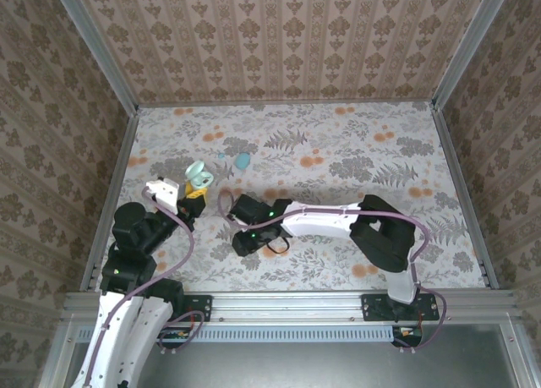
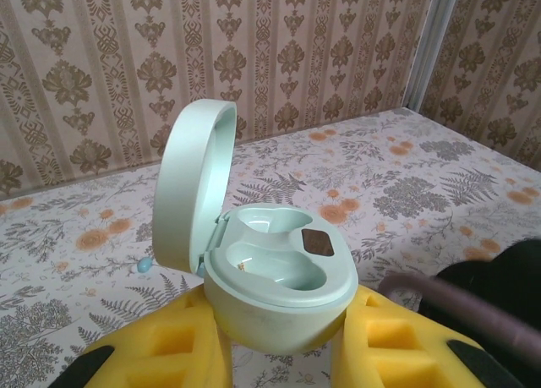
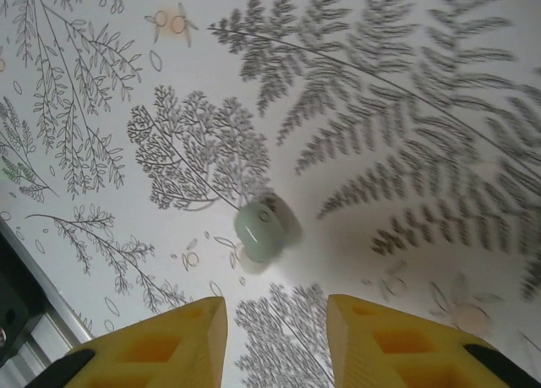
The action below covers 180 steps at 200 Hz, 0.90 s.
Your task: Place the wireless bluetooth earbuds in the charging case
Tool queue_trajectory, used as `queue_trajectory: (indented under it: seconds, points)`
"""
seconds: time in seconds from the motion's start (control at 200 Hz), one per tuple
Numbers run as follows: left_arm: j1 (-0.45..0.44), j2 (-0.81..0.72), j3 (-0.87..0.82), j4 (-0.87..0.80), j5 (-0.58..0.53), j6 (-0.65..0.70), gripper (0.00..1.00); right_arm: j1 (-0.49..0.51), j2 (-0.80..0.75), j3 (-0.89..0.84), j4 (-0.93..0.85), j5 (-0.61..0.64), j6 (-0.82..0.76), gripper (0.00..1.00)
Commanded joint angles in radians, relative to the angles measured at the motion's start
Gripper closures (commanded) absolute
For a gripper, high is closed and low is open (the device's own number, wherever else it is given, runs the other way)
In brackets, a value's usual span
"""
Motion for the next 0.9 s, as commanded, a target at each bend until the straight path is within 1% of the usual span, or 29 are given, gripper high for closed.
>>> queue_trajectory:
  seconds: [0.0, 0.35, 0.655, 0.895]
  points:
    - [-0.001, -0.011, 0.012, -0.021, -0.001, 0.001, 0.92, -0.003, 0.043, 0.059, -0.049, -0.002, -0.06, 0.62]
    - [-0.002, -0.022, 0.007, -0.035, -0.009, -0.001, 0.92, 0.023, 0.14, 0.175, -0.138, -0.008, -0.145, 0.58]
    - [0.0, -0.033, 0.013, -0.055, -0.023, 0.014, 0.92, 0.048, 0.182, 0.219, -0.194, 0.003, -0.178, 0.58]
    - [0.0, -0.032, 0.01, -0.052, -0.021, 0.013, 0.92, 0.055, 0.218, 0.251, -0.224, 0.034, -0.184, 0.59]
